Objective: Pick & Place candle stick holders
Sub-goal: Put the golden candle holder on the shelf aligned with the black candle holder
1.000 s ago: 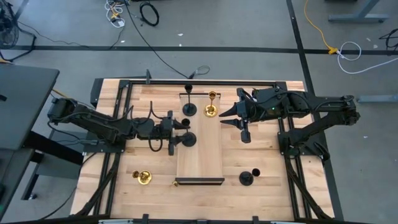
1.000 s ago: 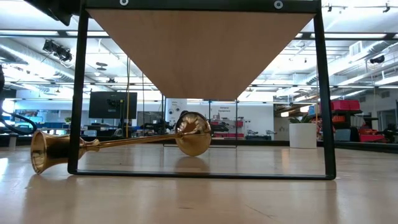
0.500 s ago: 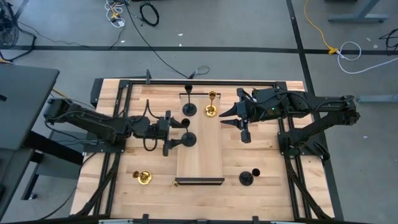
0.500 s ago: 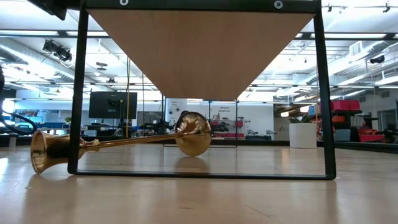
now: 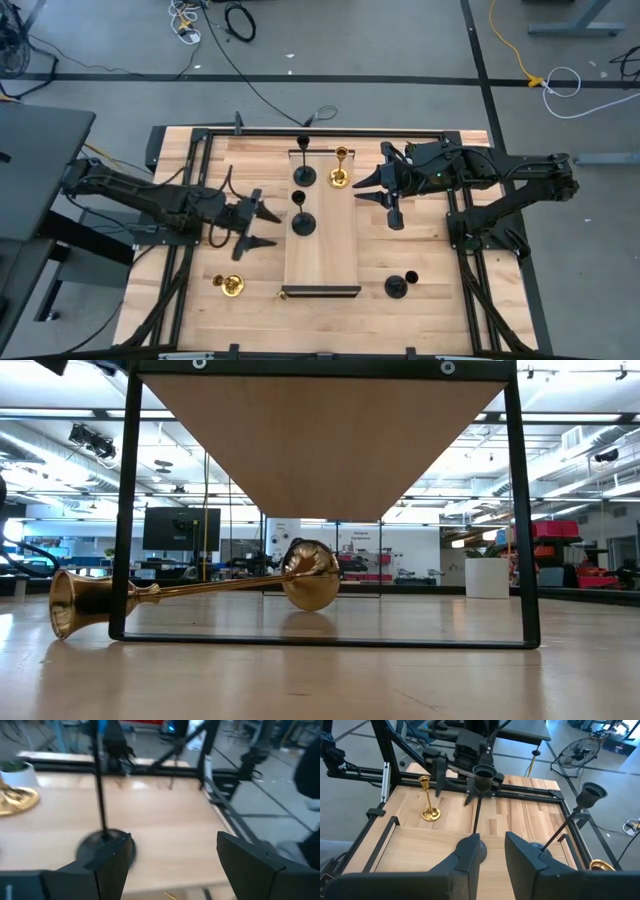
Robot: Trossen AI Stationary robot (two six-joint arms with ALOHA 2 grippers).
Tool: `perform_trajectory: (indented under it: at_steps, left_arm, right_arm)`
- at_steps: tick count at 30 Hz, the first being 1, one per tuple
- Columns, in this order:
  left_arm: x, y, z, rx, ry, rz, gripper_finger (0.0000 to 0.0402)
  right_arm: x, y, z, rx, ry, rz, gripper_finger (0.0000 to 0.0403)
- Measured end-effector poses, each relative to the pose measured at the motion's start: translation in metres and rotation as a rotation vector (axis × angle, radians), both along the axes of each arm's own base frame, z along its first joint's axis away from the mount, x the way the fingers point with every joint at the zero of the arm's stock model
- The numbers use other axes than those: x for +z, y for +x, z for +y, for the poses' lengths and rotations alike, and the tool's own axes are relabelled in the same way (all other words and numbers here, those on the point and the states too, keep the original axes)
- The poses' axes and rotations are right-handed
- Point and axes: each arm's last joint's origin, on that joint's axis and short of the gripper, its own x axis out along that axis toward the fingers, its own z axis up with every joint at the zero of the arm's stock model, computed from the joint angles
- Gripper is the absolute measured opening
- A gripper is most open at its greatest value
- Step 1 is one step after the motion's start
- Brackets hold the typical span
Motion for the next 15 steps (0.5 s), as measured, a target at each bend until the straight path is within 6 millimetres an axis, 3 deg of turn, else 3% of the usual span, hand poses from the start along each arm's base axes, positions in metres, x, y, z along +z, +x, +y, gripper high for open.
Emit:
perform_trajectory:
  at_steps: [15]
  left_arm:
    - [-0.003,-0.045,-0.015,-0.125,-0.153,0.221,0.0291]
  right_arm:
    - [0.0,0.0,0.0,-0.012,0.025,0.004,0.0091]
